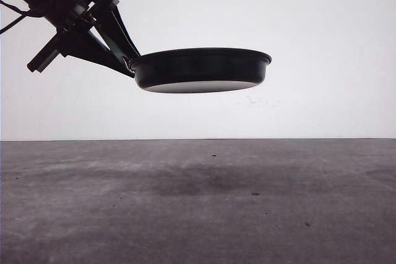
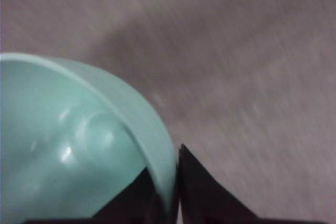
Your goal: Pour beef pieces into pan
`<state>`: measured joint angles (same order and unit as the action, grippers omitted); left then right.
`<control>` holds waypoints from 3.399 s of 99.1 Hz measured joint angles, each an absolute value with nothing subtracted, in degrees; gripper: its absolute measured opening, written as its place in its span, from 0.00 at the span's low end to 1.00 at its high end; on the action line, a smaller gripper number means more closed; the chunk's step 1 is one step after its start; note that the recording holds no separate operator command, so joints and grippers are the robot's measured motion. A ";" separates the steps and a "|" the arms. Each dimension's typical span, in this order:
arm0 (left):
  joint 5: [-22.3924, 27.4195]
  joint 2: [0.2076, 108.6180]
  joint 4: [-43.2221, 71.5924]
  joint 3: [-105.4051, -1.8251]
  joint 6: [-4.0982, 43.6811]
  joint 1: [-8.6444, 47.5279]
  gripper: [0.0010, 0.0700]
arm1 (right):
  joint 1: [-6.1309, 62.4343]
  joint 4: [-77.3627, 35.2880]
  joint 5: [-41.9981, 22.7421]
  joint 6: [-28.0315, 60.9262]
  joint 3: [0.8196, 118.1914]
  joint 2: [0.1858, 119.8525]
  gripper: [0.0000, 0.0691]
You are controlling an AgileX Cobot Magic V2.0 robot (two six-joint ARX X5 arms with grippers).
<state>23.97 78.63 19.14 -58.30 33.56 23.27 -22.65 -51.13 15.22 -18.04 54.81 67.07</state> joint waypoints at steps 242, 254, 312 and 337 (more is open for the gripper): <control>12.88 82.87 26.70 -58.50 29.58 19.62 0.99 | -0.80 -45.63 16.21 -16.97 68.71 39.77 0.01; 10.28 74.78 26.70 -58.50 29.10 16.75 0.99 | -0.80 -44.49 16.21 -16.97 68.71 39.88 0.01; -7.22 33.17 34.15 -53.91 15.09 9.23 0.04 | -0.51 -37.91 7.35 3.09 63.46 32.01 0.01; -10.37 14.48 34.15 -39.40 12.01 9.23 0.02 | -0.51 -37.60 9.39 6.15 48.49 15.49 0.01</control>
